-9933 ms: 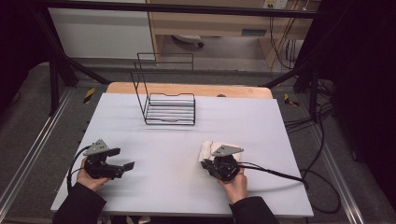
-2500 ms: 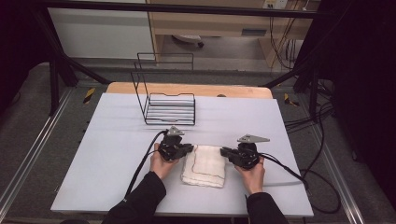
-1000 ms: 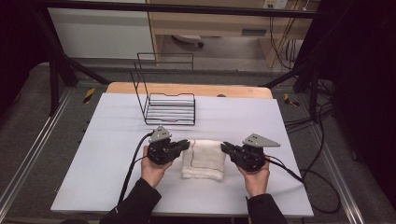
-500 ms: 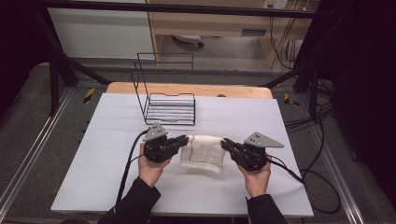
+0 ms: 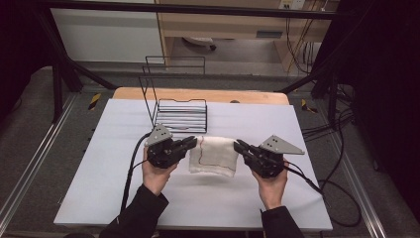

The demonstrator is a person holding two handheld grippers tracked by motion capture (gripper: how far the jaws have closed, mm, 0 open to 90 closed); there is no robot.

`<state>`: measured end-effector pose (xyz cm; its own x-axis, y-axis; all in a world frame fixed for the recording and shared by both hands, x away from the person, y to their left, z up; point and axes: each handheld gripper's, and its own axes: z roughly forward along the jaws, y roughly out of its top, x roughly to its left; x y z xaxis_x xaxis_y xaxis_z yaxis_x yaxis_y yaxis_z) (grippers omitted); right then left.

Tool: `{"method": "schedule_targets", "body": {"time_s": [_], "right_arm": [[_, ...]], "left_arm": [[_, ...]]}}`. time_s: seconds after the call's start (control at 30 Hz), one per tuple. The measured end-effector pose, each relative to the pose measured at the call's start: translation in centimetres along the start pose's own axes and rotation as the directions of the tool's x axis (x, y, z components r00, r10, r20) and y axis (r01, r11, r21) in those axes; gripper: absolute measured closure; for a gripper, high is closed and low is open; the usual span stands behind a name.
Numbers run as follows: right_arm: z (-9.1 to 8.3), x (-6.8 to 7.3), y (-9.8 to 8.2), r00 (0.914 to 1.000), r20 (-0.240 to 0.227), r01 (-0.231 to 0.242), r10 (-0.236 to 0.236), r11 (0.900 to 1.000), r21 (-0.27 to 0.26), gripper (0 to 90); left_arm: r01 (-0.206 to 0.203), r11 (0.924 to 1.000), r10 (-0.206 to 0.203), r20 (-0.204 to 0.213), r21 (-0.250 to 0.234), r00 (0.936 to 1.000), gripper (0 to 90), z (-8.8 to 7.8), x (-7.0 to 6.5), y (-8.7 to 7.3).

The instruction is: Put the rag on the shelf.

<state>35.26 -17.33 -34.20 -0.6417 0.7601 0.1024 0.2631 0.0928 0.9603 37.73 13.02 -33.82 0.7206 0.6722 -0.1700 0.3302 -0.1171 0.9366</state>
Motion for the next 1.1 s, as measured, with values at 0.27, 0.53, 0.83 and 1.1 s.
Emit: {"method": "schedule_targets", "body": {"time_s": [0.27, 0.53, 0.83, 1.1], "right_arm": [[0.0, 0.6, 1.6, 0.9998, 0.000, 0.019, -0.019, 0.999, -0.050, 82.4], [0.4, 1.1, 2.9, 0.9995, 0.000, 0.033, -0.033, 0.995, -0.092, 82.4], [0.8, 1.4, 4.0, 0.9992, -0.002, 0.038, -0.039, 0.991, -0.125, 82.4], [1.4, 1.6, 4.9, 0.9992, -0.002, 0.038, -0.039, 0.987, -0.156, 82.5]], "left_arm": [[-0.017, 0.9987, 0.016, -0.016, -0.047, 0.9997, 82.9, -1.0, 0.1, 1.4], [-0.015, 0.9959, 0.012, -0.030, -0.089, 0.9995, 82.9, -1.7, 0.5, 2.2], [-0.014, 0.9917, 0.008, -0.040, -0.128, 0.9992, 82.9, -2.2, 1.0, 3.1], [-0.007, 0.9860, -0.001, -0.048, -0.167, 0.9988, 83.0, -2.7, 1.5, 4.0]]}}
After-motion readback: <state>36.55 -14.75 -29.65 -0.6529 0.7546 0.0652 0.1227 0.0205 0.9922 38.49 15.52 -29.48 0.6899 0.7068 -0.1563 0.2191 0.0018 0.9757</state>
